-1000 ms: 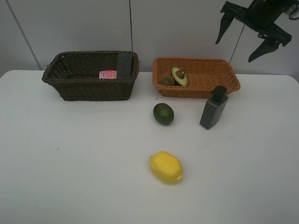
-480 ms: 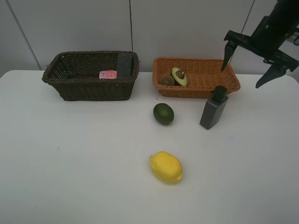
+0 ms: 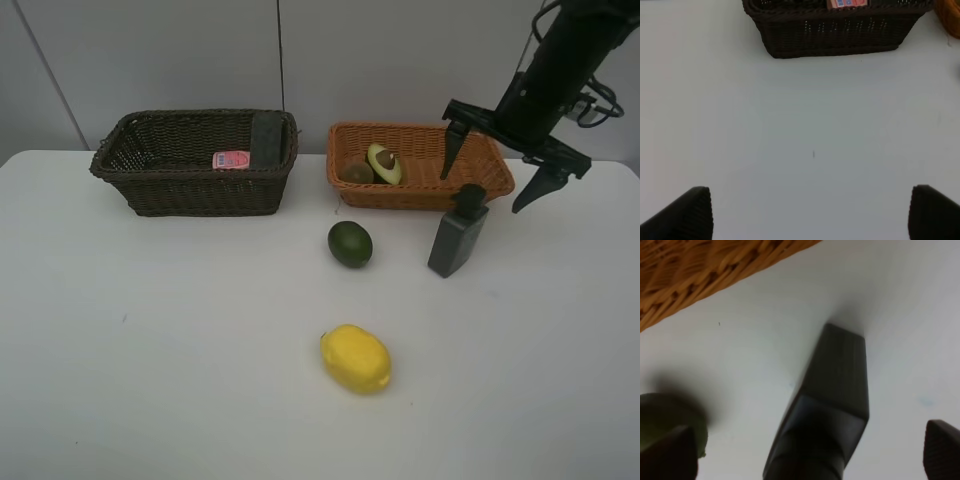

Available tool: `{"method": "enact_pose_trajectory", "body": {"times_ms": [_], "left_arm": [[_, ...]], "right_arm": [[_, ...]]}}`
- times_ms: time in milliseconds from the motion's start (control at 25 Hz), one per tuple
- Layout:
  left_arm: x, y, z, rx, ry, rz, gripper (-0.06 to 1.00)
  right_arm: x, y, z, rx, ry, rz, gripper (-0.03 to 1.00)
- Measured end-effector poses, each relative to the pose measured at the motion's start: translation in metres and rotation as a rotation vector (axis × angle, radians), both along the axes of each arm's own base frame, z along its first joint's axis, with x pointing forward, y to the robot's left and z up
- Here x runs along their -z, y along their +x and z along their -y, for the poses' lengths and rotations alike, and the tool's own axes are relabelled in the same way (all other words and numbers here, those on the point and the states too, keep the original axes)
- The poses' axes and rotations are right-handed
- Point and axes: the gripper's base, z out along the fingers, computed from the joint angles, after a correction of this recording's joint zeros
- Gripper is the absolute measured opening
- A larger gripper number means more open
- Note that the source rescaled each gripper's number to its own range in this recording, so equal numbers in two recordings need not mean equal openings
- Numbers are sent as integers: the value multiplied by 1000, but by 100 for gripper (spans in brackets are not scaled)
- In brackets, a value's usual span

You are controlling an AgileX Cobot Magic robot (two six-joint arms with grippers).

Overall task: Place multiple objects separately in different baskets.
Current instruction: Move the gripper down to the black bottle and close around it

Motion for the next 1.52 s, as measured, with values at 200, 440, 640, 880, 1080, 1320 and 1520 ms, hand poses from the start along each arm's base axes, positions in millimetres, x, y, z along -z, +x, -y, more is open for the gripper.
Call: {"method": "enact_pose_trajectory", "body": {"times_ms": [200,440,640,880,1080,1320,1520], "left_arm": [[0,0,0,0,0,0,100],[0,0,0,0,0,0,100],[0,0,0,0,0,0,100],[0,0,0,0,0,0,100],[0,0,0,0,0,0,100],[0,0,0,0,0,0,100],[0,0,0,0,0,0,100]], "right_arm": [[21,7,-2,0,-11,-17,98],[43,11,-1,-12,-44,-57,98],[60,10,-12,-49,-69,-105,98],[63,8,-16,-73,-88,-115,94],[62,5,-13,-88,-120,-145,39],[61,4,-13,-91,-125,-168,35],[59,4,-13,-131,-123,-166,35]]}}
